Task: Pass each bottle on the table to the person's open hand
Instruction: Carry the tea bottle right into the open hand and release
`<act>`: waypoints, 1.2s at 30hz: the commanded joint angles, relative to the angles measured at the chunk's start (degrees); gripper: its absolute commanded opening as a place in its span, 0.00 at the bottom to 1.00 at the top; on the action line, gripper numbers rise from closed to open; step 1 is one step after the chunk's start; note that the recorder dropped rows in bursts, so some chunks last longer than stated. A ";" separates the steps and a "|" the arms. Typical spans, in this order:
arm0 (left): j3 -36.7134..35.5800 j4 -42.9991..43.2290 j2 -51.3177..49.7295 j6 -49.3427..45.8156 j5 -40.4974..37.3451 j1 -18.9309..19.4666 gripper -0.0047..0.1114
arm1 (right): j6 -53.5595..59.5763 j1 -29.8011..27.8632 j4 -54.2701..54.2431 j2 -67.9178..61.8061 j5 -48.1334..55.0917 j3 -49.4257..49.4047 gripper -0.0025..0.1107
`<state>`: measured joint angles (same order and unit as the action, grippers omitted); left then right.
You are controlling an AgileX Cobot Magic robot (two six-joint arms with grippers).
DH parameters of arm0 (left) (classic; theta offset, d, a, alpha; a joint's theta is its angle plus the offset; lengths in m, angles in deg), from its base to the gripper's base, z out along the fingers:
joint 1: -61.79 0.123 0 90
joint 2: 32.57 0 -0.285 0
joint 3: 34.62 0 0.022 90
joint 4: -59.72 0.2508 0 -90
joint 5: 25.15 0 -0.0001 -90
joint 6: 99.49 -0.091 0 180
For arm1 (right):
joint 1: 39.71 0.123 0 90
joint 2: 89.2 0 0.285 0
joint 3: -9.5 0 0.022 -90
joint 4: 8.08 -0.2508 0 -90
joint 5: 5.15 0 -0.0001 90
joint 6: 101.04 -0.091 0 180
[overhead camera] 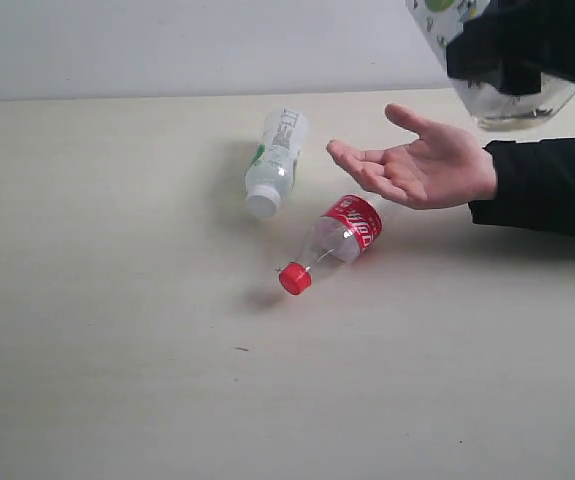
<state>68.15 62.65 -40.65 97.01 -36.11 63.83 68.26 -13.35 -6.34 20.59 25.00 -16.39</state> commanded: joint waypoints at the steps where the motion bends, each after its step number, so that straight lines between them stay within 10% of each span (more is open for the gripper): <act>1: 0.02 -0.37 0.29 0.15 0.16 -0.25 0.04 | 0.01 -0.31 0.48 -1.23 -0.39 -2.09 0.02; 36: 0.02 -0.37 0.29 0.15 0.16 -0.25 0.04 | 3.10 -5.53 1.16 -24.81 -10.74 -2.39 0.02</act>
<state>68.15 62.65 -40.65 97.01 -36.11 63.83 70.84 -18.56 -5.39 -2.67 15.10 -18.67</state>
